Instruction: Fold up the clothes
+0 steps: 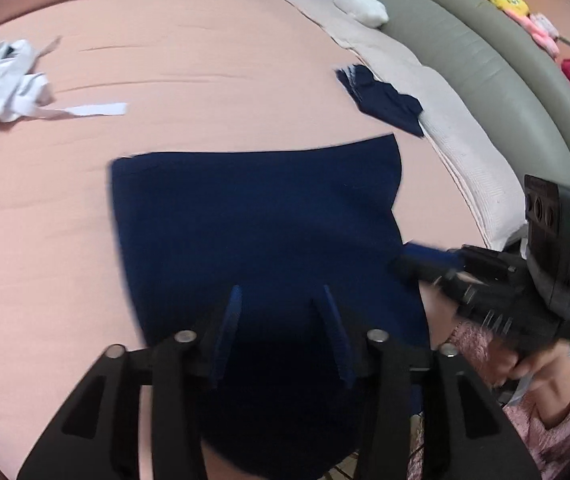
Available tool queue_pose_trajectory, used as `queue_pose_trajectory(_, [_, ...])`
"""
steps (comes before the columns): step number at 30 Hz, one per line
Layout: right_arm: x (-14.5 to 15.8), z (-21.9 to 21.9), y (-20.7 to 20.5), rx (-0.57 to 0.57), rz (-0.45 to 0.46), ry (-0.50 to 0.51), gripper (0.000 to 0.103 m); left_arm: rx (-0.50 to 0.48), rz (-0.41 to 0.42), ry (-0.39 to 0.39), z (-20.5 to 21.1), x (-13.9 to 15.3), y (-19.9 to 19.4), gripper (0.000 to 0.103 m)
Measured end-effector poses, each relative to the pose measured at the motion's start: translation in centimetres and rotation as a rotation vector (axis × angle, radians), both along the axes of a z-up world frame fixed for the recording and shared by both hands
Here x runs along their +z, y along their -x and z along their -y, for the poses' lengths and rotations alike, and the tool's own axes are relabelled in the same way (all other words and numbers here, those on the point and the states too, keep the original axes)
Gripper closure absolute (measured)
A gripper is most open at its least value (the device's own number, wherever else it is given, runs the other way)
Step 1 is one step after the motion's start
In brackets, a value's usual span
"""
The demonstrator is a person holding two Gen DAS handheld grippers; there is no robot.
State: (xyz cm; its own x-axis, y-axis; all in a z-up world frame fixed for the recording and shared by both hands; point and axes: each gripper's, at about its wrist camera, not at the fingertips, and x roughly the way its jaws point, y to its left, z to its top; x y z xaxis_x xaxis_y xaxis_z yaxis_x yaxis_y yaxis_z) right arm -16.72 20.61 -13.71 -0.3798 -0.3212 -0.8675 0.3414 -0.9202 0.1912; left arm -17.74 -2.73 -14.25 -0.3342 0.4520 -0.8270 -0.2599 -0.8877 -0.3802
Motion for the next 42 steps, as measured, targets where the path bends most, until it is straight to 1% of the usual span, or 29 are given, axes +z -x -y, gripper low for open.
queue_pose_trajectory(2, [-0.9,0.7,0.5,-0.004,0.042,-0.049,0.076,0.009,0.028,0.018,0.2,-0.6,0.8,0.056])
queue_pose_trajectory(3, [-0.8,0.5,1.0,-0.027,0.066,-0.032,0.076,0.019,0.026,-0.011,0.5,-0.4,1.4,0.056])
queue_pose_trajectory(5, [0.5,0.5,2.1,-0.047,0.044,0.018,0.076,0.051,0.005,-0.043,1.2,0.4,2.2,0.056])
queue_pose_trajectory(7, [1.8,0.7,3.1,-0.052,0.002,0.050,0.075,0.070,0.013,-0.044,2.3,0.4,2.7,0.056])
queue_pose_trajectory(8, [1.8,1.0,3.7,-0.046,-0.001,0.043,0.074,0.075,0.026,-0.016,2.5,0.0,2.8,0.056])
queue_pose_trajectory(9, [0.9,1.5,4.4,-0.034,0.019,0.003,0.074,0.079,0.042,0.022,2.7,-0.5,3.0,0.056])
queue_pose_trajectory(10, [-0.3,1.7,5.0,-0.034,0.041,-0.044,0.076,0.083,0.059,0.060,2.9,-1.0,3.1,0.059])
queue_pose_trajectory(11, [-1.3,1.5,5.5,-0.043,0.060,-0.086,0.082,0.091,0.060,0.053,3.6,-1.0,3.0,0.064])
queue_pose_trajectory(12, [-1.8,0.8,5.7,-0.054,0.068,-0.082,0.086,0.100,0.054,0.027,4.4,-0.8,2.8,0.064])
queue_pose_trajectory(13, [-1.5,-0.4,5.9,-0.080,0.070,-0.041,0.086,0.119,0.038,0.010,5.2,-0.4,2.6,0.063])
queue_pose_trajectory(14, [-1.2,-1.4,6.0,-0.116,0.070,-0.030,0.083,0.142,0.018,-0.003,6.0,0.1,2.5,0.063])
queue_pose_trajectory(15, [-0.8,-2.1,6.2,-0.146,0.052,-0.030,0.080,0.159,-0.009,-0.024,6.8,0.7,2.3,0.063])
queue_pose_trajectory(16, [-0.2,-2.7,6.5,-0.174,0.024,-0.020,0.080,0.168,-0.028,-0.059,7.3,1.1,2.5,0.063])
queue_pose_trajectory(18, [0.6,-3.1,7.4,-0.192,-0.008,0.045,0.080,0.181,-0.036,-0.091,7.4,1.3,3.2,0.062])
queue_pose_trajectory(20, [0.8,-2.4,8.6,-0.187,-0.025,0.087,0.077,0.180,-0.024,-0.070,7.0,0.8,4.2,0.062])
queue_pose_trajectory(22, [0.7,-3.8,9.5,-0.179,-0.020,0.050,0.076,0.180,-0.005,-0.030,6.4,-0.2,5.5,0.062])
queue_pose_trajectory(24, [-0.5,-6.0,9.7,-0.211,0.018,-0.001,0.080,0.203,0.024,0.017,6.3,-1.2,7.0,0.062])
queue_pose_trajectory(25, [-0.8,-6.8,10.2,-0.245,0.046,0.009,0.083,0.229,0.038,0.022,7.2,-1.3,7.0,0.062])
queue_pose_trajectory(26, [-0.8,-7.6,10.3,-0.273,0.063,0.038,0.084,0.236,0.030,-0.008,7.5,-0.8,6.0,0.062])
queue_pose_trajectory(27, [0.0,-8.2,9.9,-0.279,0.058,0.083,0.079,0.234,0.014,-0.051,7.6,-0.1,4.6,0.062])
queue_pose_trajectory(28, [1.2,-8.7,9.2,-0.271,0.044,0.126,0.077,0.232,-0.003,-0.095,7.6,0.6,3.2,0.060])
queue_pose_trajectory(30, [2.9,-8.2,6.8,-0.215,0.016,0.156,0.063,0.228,-0.037,-0.182,7.8,1.9,0.4,0.056])
queue_pose_trajectory(32, [3.2,-6.6,3.4,-0.171,0.008,0.147,0.061,0.203,-0.016,-0.179,5.3,0.6,-1.0,0.056])
queue_pose_trajectory(33, [2.8,-5.8,2.0,-0.151,0.017,0.136,0.061,0.188,-0.001,-0.170,3.8,-0.2,-1.6,0.056])
queue_pose_trajectory(35, [0.5,-4.4,0.0,-0.115,0.057,0.102,0.062,0.191,0.050,-0.154,2.8,-2.2,-2.0,0.056])
queue_pose_trajectory(38, [-0.1,-2.9,-2.0,-0.069,0.028,-0.007,0.063,0.248,0.067,-0.219,3.5,-3.2,-2.9,0.056])
queue_pose_trajectory(39, [-0.1,-2.5,-2.6,-0.054,0.013,-0.048,0.062,0.259,0.062,-0.230,3.9,-2.8,-3.2,0.056])
queue_pose_trajectory(40, [0.4,-2.4,-3.3,-0.046,-0.006,-0.049,0.062,0.267,0.054,-0.236,4.4,-2.2,-3.6,0.056])
queue_pose_trajectory(42, [1.3,-3.0,-4.4,-0.068,-0.013,0.006,0.062,0.283,0.038,-0.247,5.3,-1.0,-4.3,0.056])
